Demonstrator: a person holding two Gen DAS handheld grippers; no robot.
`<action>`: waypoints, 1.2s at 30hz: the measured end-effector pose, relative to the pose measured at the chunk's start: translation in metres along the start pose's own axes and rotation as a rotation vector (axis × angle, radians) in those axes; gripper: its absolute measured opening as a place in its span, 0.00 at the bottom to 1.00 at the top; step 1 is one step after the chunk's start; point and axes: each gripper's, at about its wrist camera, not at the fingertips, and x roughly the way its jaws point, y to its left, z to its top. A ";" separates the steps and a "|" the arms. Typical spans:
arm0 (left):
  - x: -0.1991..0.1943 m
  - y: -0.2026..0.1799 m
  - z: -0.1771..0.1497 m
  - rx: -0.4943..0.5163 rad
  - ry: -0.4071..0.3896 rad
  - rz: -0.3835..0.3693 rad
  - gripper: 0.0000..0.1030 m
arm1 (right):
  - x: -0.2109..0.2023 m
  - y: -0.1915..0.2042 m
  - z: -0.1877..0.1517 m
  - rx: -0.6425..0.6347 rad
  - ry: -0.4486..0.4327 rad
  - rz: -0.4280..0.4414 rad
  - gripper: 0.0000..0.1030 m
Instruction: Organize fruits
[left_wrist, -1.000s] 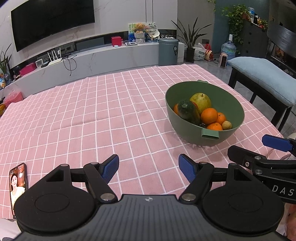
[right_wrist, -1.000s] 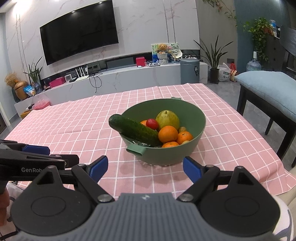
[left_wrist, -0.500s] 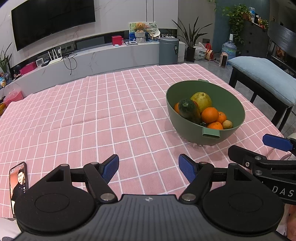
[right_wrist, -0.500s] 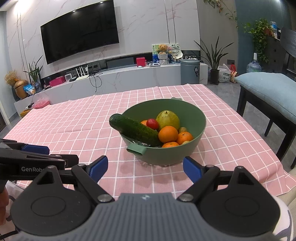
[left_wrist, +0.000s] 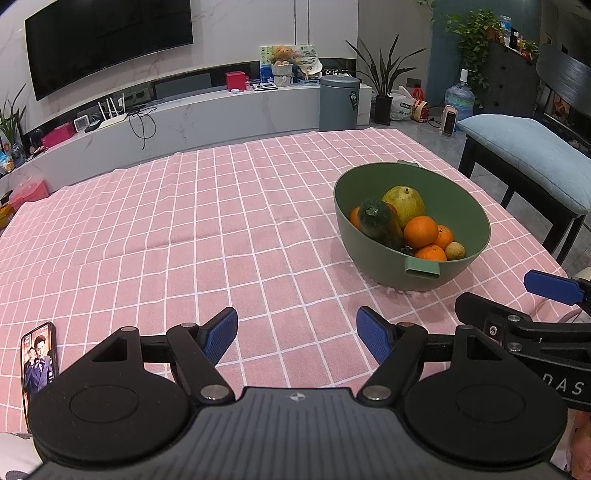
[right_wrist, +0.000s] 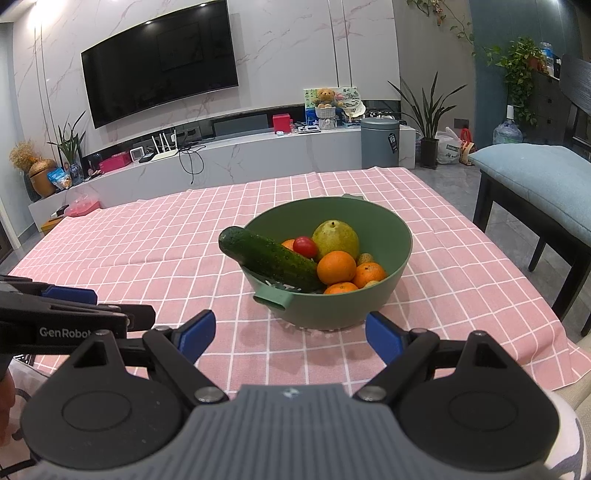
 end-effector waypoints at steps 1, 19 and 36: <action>-0.001 0.000 0.000 0.000 0.000 0.001 0.84 | 0.000 0.000 0.000 0.000 0.000 0.001 0.82; -0.001 0.001 0.000 0.001 0.001 -0.001 0.84 | 0.001 0.000 0.000 -0.002 0.000 0.000 0.82; -0.002 0.002 0.001 0.003 0.002 0.005 0.84 | 0.001 0.000 0.000 -0.003 0.000 0.000 0.82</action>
